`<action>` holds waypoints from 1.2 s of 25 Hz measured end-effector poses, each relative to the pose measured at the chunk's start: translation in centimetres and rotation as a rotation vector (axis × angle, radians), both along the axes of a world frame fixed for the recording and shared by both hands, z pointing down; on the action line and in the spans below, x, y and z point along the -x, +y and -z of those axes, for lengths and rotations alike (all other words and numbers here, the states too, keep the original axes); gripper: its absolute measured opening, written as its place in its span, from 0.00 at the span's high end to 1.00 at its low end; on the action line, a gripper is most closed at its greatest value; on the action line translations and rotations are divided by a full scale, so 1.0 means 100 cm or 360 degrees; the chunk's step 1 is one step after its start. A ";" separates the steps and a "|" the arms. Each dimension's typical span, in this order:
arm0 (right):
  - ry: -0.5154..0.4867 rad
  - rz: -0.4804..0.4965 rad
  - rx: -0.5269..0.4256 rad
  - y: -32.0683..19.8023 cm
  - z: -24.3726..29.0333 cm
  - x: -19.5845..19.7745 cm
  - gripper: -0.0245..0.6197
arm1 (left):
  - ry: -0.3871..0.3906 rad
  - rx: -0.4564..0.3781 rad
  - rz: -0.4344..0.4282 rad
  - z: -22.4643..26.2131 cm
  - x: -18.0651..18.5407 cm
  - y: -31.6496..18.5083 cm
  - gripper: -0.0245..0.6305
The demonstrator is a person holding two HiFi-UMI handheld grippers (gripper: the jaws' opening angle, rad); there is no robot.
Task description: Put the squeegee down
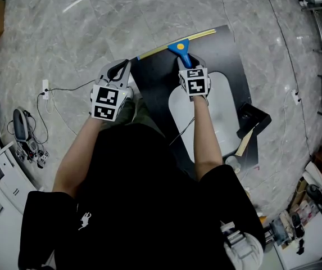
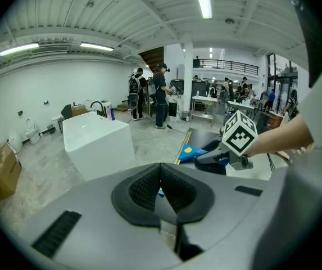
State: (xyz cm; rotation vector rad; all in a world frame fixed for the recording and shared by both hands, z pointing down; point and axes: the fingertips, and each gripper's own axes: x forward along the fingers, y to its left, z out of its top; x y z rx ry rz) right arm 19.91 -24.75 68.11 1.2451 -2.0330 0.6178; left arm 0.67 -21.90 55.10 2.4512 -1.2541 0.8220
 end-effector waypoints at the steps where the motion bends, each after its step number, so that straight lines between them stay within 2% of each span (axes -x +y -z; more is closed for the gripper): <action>1: 0.0011 0.0007 -0.0003 0.000 0.000 0.000 0.75 | 0.0003 0.0000 0.0001 0.000 0.000 0.001 0.96; 15: 0.0010 0.0009 -0.0001 0.001 0.000 0.001 0.75 | -0.0016 0.0001 0.0019 0.001 0.005 0.005 0.96; 19: 0.0021 0.0071 -0.0005 0.004 0.000 0.006 0.62 | -0.0017 -0.0012 0.0023 0.004 0.008 0.005 0.96; 22: 0.0017 0.0083 -0.0021 0.008 0.003 0.004 0.57 | -0.0023 -0.0027 0.0023 0.007 0.011 0.007 0.96; 26: -0.0045 0.0055 -0.0077 0.013 0.022 0.000 0.55 | 0.0035 -0.0038 -0.0001 0.016 0.011 0.010 0.96; 30: -0.0191 0.0018 -0.0172 0.023 0.054 0.001 0.55 | 0.0110 -0.0053 -0.0056 0.025 0.008 0.013 0.96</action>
